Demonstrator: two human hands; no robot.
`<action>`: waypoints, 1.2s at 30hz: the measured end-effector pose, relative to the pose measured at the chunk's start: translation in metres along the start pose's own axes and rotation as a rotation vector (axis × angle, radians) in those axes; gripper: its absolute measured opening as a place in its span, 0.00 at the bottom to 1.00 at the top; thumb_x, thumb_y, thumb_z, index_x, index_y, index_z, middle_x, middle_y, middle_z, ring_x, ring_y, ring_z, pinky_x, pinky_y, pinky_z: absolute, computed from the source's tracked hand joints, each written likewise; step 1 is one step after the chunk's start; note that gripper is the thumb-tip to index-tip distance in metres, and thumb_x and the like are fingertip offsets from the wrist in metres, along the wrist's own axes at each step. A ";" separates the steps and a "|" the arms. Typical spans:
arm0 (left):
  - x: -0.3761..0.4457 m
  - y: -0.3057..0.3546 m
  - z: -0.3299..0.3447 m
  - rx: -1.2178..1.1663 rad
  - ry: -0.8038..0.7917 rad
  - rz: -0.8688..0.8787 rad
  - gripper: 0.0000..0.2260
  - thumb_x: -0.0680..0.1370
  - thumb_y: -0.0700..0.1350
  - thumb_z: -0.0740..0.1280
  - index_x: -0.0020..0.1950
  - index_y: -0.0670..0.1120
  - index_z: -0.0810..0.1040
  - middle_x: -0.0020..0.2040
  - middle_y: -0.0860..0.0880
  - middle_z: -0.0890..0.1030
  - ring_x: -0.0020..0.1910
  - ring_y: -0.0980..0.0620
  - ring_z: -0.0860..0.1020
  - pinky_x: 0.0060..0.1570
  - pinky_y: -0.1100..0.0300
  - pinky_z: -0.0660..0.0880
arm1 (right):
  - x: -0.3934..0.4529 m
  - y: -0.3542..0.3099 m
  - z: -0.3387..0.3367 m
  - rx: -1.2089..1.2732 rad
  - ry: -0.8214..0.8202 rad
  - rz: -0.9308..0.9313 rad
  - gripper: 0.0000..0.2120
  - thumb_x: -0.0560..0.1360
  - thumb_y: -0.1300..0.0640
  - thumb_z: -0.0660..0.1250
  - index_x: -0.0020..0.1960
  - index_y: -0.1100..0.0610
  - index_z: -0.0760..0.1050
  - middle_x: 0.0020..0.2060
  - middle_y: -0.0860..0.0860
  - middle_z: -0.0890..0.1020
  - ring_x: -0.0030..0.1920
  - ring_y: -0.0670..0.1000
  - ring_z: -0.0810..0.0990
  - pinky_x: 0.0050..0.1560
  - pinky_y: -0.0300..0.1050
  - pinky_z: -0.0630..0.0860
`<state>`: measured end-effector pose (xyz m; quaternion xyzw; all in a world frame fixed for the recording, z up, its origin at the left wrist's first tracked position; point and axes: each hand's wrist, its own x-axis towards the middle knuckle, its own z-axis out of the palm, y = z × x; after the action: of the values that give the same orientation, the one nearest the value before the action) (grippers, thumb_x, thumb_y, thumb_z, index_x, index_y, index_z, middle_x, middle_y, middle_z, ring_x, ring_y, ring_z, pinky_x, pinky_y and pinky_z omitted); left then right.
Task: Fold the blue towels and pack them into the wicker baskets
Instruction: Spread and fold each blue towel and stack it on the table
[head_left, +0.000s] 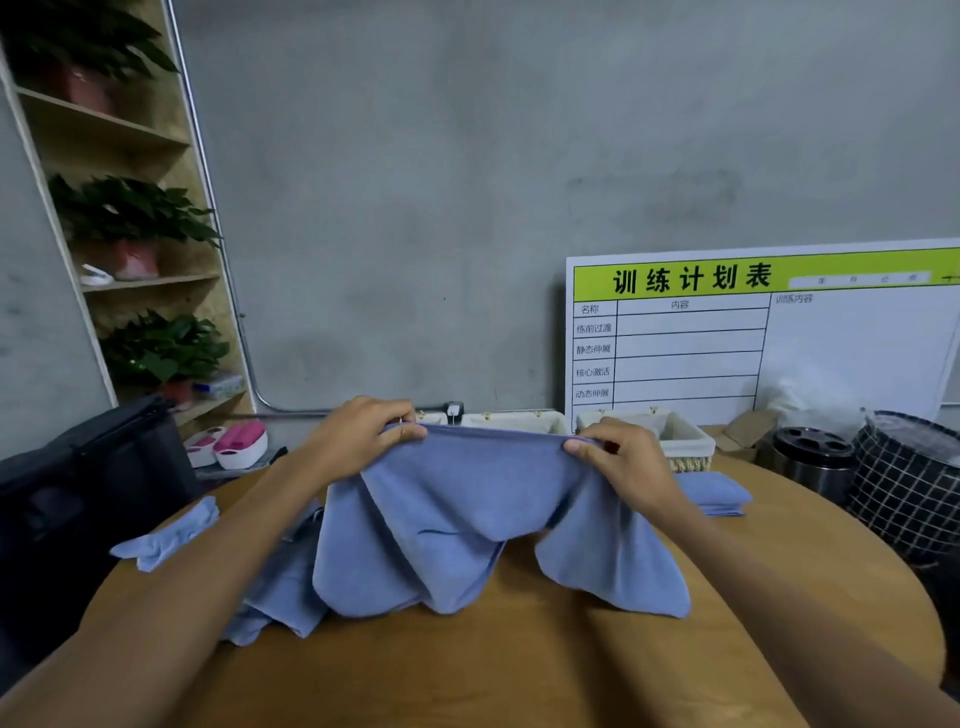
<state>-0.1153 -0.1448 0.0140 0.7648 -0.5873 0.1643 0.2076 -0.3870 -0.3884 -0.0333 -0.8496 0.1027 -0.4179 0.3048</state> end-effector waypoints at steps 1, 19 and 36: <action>0.000 0.003 -0.004 0.050 0.016 -0.017 0.21 0.73 0.74 0.54 0.40 0.58 0.71 0.36 0.54 0.79 0.39 0.52 0.76 0.43 0.52 0.74 | 0.003 -0.002 -0.002 -0.011 0.021 0.009 0.18 0.74 0.56 0.74 0.31 0.39 0.76 0.33 0.43 0.75 0.38 0.42 0.75 0.41 0.34 0.66; 0.014 0.009 -0.055 0.090 0.025 0.015 0.27 0.71 0.73 0.53 0.41 0.50 0.74 0.33 0.56 0.76 0.37 0.58 0.74 0.39 0.57 0.68 | 0.036 -0.002 -0.066 -0.422 -0.081 0.210 0.30 0.73 0.33 0.67 0.36 0.61 0.72 0.26 0.51 0.72 0.30 0.50 0.71 0.33 0.45 0.66; -0.041 0.016 -0.114 0.224 0.275 0.024 0.28 0.74 0.74 0.52 0.40 0.50 0.75 0.34 0.52 0.78 0.38 0.47 0.78 0.38 0.52 0.74 | 0.035 -0.043 -0.130 -0.435 -0.076 0.115 0.21 0.71 0.33 0.69 0.33 0.50 0.78 0.25 0.45 0.76 0.32 0.48 0.75 0.35 0.45 0.67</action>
<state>-0.1421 -0.0559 0.0936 0.7464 -0.5404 0.3345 0.1976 -0.4689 -0.4252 0.0760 -0.9032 0.2272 -0.3358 0.1412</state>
